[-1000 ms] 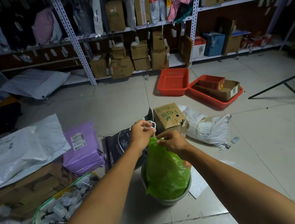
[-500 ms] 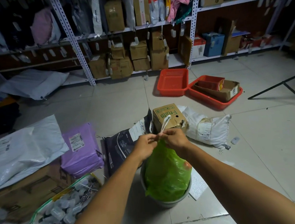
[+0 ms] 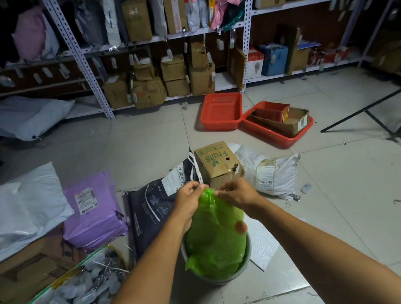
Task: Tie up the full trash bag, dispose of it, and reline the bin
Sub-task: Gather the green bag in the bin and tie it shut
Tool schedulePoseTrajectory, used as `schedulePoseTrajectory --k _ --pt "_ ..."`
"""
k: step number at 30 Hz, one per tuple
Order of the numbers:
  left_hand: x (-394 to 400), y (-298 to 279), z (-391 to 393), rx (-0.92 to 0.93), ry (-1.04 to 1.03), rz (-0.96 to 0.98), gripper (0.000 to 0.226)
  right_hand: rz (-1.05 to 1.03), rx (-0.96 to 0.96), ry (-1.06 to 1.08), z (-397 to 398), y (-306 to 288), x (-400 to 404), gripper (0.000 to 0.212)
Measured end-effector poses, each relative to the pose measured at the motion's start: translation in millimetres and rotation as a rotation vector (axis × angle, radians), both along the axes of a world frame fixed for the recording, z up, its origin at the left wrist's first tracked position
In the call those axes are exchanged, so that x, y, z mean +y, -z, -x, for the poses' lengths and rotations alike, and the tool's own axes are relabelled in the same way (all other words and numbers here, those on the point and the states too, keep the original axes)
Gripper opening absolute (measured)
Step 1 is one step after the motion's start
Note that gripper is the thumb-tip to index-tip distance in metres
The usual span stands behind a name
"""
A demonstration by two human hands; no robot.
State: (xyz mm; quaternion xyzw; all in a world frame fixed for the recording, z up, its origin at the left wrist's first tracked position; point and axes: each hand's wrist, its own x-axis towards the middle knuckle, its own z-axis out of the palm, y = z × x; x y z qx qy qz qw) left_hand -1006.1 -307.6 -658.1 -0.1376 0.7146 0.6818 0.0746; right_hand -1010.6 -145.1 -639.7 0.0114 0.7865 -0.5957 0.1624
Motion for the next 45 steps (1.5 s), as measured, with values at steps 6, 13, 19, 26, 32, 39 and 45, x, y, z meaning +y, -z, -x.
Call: schedulePoseTrajectory --k 6,13,19,26,32,39,45 --pt "9 -4 2 -0.031 -0.106 -0.077 0.012 -0.235 0.036 -0.139 -3 0 6 0.008" --pt "8 -7 6 -0.011 0.131 0.408 0.015 -0.478 0.171 -0.101 0 0 7 0.021" --pt "1 -9 1 -0.030 0.335 0.615 0.015 -0.346 0.192 -0.046 5 -11 15 0.020" --pt "1 -8 1 -0.023 0.190 0.503 0.017 -0.607 0.200 -0.176 -2 -1 13 0.023" --pt "6 -10 2 -0.009 0.199 0.539 0.017 -0.780 0.206 -0.239 -1 -2 17 0.020" --pt "4 -10 5 0.007 0.321 0.640 0.016 -0.583 0.206 -0.193 2 -7 17 0.014" --pt "-1 -10 6 0.059 0.300 0.522 0.011 -0.354 0.275 -0.065 14 -17 -5 0.014"
